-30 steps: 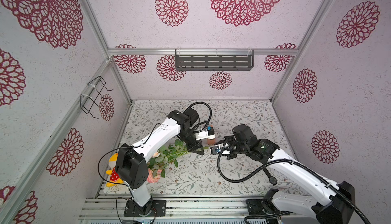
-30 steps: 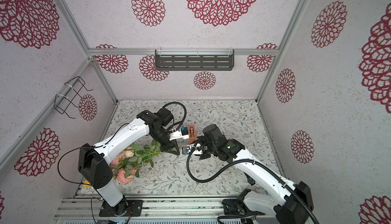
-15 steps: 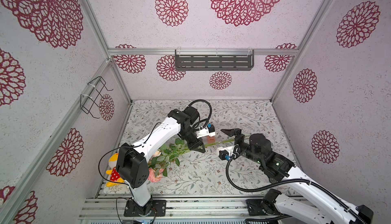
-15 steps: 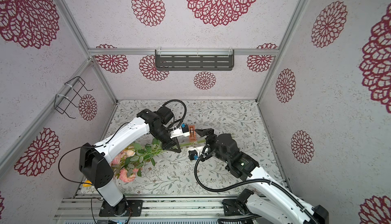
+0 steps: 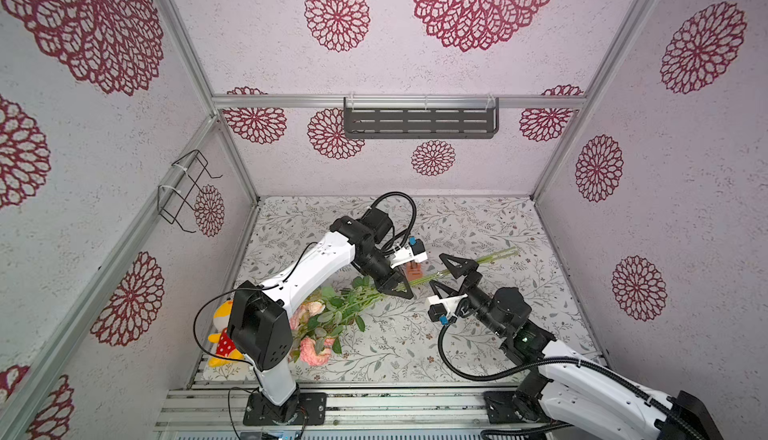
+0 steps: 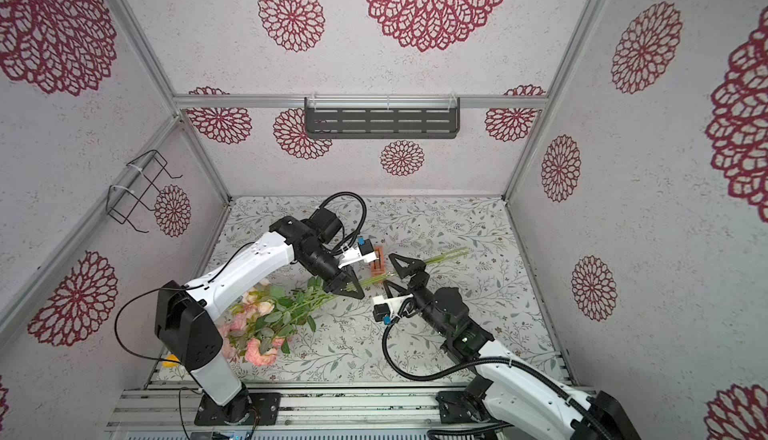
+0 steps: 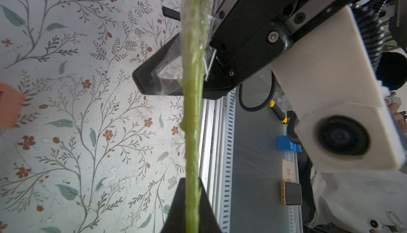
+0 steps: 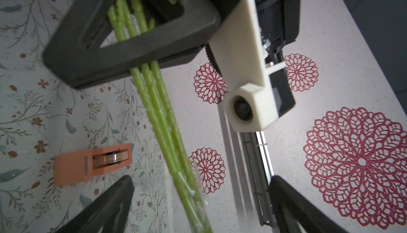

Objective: Wrap bouquets with tape
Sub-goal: Wrap the tape around the bouquet.

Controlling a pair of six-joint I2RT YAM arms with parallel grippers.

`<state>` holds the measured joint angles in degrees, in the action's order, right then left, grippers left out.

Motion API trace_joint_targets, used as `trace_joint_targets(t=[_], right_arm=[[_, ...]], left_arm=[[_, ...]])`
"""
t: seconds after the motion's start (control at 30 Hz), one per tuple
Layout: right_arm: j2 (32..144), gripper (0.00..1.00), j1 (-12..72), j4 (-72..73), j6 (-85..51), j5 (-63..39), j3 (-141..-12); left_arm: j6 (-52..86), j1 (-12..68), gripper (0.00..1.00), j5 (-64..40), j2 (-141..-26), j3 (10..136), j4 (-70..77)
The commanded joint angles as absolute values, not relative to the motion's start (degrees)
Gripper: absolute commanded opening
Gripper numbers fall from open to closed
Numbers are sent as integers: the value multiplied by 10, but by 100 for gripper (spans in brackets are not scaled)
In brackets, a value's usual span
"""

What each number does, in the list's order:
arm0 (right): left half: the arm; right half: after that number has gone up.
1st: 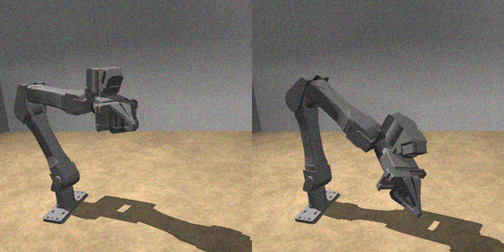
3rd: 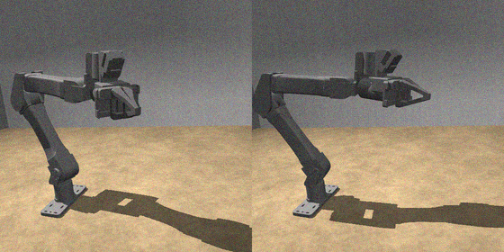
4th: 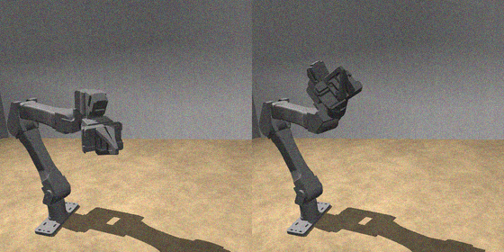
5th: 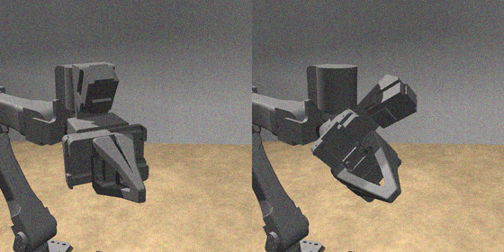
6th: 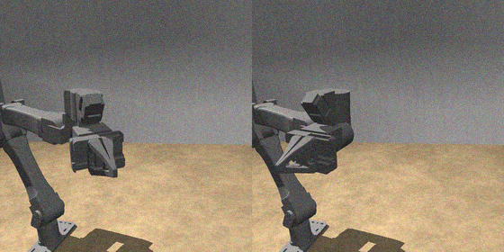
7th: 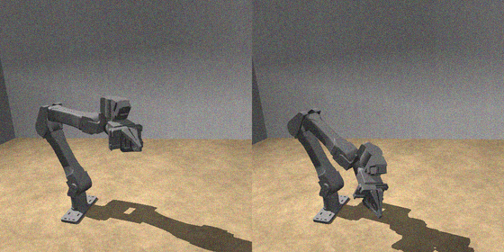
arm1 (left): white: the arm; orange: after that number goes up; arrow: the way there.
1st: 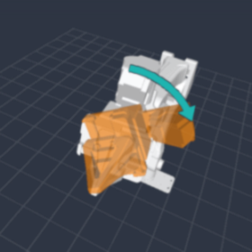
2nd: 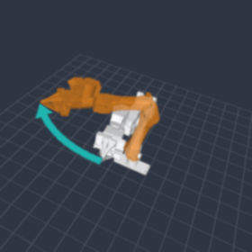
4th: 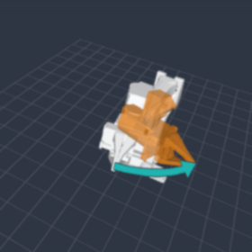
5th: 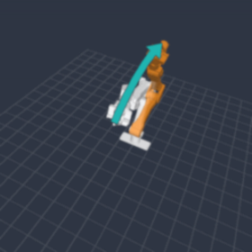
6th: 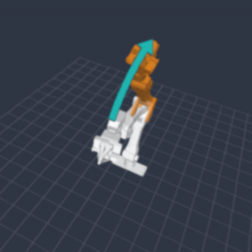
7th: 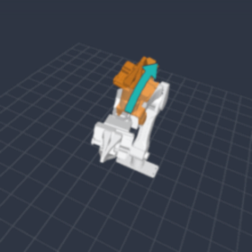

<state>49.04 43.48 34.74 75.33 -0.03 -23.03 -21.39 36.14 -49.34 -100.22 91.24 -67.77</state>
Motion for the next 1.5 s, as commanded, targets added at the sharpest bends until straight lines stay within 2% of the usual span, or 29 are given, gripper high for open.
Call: trace_joint_targets(t=[0.0,0.13,0.33,0.57,0.87,1.23,1.47], right_arm=[[486,99,434,414,754,-15,-240],[484,99,434,364,738,-37,-258],[454,98,434,198,711,-63,-313],[435,98,434,164,722,-27,-327],[446,99,434,-114,694,-84,-460],[450,99,432,-76,687,-16,-426],[459,99,432,7,694,-18,-365]], left_arm=[[-205,365,0,-530,-997,919,-670],[-215,366,0,-538,-1006,923,-678],[-214,365,0,-507,-1010,927,-685],[-223,365,0,-495,-1006,916,-693],[-224,364,0,-479,-1024,922,-698],[-247,365,0,-464,-1024,920,-723],[-252,365,0,-467,-1028,932,-736]])
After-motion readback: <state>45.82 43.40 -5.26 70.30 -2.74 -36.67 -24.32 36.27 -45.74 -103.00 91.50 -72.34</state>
